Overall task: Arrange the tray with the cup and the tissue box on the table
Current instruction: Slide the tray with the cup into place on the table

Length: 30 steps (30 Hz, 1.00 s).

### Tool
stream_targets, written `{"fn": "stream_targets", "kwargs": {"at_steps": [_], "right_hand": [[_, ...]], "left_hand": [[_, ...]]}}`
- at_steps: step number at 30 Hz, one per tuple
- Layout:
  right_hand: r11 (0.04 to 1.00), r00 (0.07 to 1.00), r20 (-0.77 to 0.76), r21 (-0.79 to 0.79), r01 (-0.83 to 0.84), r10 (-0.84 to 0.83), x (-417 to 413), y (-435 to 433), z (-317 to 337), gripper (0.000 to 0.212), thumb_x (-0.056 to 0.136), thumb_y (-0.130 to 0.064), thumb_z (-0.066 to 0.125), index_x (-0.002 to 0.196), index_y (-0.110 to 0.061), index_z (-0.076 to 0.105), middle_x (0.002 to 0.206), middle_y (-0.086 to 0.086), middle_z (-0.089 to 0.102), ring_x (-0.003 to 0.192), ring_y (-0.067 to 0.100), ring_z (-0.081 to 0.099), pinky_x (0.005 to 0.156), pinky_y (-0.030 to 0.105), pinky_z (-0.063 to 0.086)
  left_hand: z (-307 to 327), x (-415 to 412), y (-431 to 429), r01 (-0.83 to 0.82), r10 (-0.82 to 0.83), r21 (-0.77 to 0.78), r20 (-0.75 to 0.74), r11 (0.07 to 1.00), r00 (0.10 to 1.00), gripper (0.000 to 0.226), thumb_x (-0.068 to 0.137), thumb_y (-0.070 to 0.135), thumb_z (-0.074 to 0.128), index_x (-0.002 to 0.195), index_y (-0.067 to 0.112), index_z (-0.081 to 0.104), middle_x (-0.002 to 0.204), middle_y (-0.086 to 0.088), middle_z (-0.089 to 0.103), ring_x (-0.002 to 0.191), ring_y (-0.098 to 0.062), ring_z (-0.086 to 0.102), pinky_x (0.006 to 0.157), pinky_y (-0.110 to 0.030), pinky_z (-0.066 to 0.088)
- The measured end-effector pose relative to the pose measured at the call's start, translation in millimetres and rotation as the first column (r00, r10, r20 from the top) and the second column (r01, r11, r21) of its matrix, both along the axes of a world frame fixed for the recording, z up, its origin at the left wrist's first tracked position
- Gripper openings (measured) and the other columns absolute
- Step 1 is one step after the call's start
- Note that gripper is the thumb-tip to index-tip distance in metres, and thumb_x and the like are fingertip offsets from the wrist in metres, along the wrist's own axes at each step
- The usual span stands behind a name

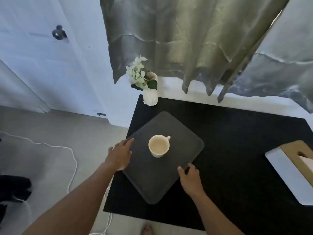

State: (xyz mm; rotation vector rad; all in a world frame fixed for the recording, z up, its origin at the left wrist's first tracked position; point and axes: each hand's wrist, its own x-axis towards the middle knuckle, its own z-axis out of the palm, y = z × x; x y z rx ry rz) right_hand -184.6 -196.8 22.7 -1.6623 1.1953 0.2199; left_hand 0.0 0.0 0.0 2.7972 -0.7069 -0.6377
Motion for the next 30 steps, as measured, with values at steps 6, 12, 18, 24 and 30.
{"fn": "stream_targets", "kwargs": {"at_steps": [6, 12, 18, 24, 30], "right_hand": [[0.987, 0.991, -0.087, 0.112, 0.113, -0.104, 5, 15, -27, 0.069, 0.095, -0.033, 0.056, 0.153, -0.013, 0.023, 0.157, 0.012, 0.028, 0.137, 0.031, 0.04, 0.105, 0.041, 0.04], [0.968, 0.975, -0.085, 0.126, 0.217, -0.207, 15, 19, -39, 0.072, 0.094, -0.029, 0.059, 0.153, -0.014, 0.02, 0.156, 0.013, 0.032, 0.137, 0.032, 0.042, 0.108, 0.044, 0.04], [0.956, 0.962, -0.084, 0.118, 0.267, -0.258, 22, 12, -48, 0.075, 0.094, -0.022, 0.059, 0.154, -0.016, 0.015, 0.158, 0.012, 0.03, 0.139, 0.032, 0.04, 0.11, 0.045, 0.04], [0.953, 0.946, -0.116, -0.018, 0.303, -0.303, 37, 4, -51, 0.075, 0.092, -0.019, 0.061, 0.153, -0.015, 0.016, 0.155, 0.016, 0.027, 0.134, 0.037, 0.041, 0.104, 0.047, 0.043], [0.968, 0.97, -0.196, -0.233, 0.098, -0.146, 56, -18, -52, 0.081, 0.09, -0.02, 0.063, 0.153, -0.015, 0.012, 0.155, 0.017, 0.019, 0.138, 0.036, 0.03, 0.105, 0.047, 0.041]], "left_hand": [[-17, 13, 3, -0.018, 0.018, 0.002, -0.045, 1.0, 0.999, 0.058, 0.098, 0.028, 0.042, 0.151, 0.027, 0.02, 0.156, -0.007, 0.029, 0.141, -0.032, 0.032, 0.11, -0.053, 0.033], [-27, 26, 4, -0.07, 0.069, -0.016, -0.063, 0.997, 0.996, 0.059, 0.098, 0.028, 0.043, 0.152, 0.024, 0.019, 0.157, -0.009, 0.027, 0.143, -0.033, 0.028, 0.111, -0.054, 0.031], [-35, 14, 10, -0.187, 0.185, -0.071, -0.032, 0.98, 0.982, 0.061, 0.095, 0.028, 0.049, 0.15, 0.019, 0.021, 0.157, -0.015, 0.025, 0.142, -0.037, 0.026, 0.11, -0.055, 0.032], [-42, -11, 15, -0.198, 0.2, -0.057, 0.025, 0.978, 0.979, 0.067, 0.093, 0.026, 0.052, 0.151, 0.018, 0.019, 0.159, -0.018, 0.015, 0.145, -0.038, 0.017, 0.111, -0.052, 0.031], [-49, -42, 13, -0.45, 0.448, -0.052, -0.044, 0.891, 0.893, 0.074, 0.091, 0.02, 0.056, 0.151, 0.019, 0.013, 0.159, -0.018, 0.007, 0.143, -0.04, 0.021, 0.105, -0.053, 0.038]]}}
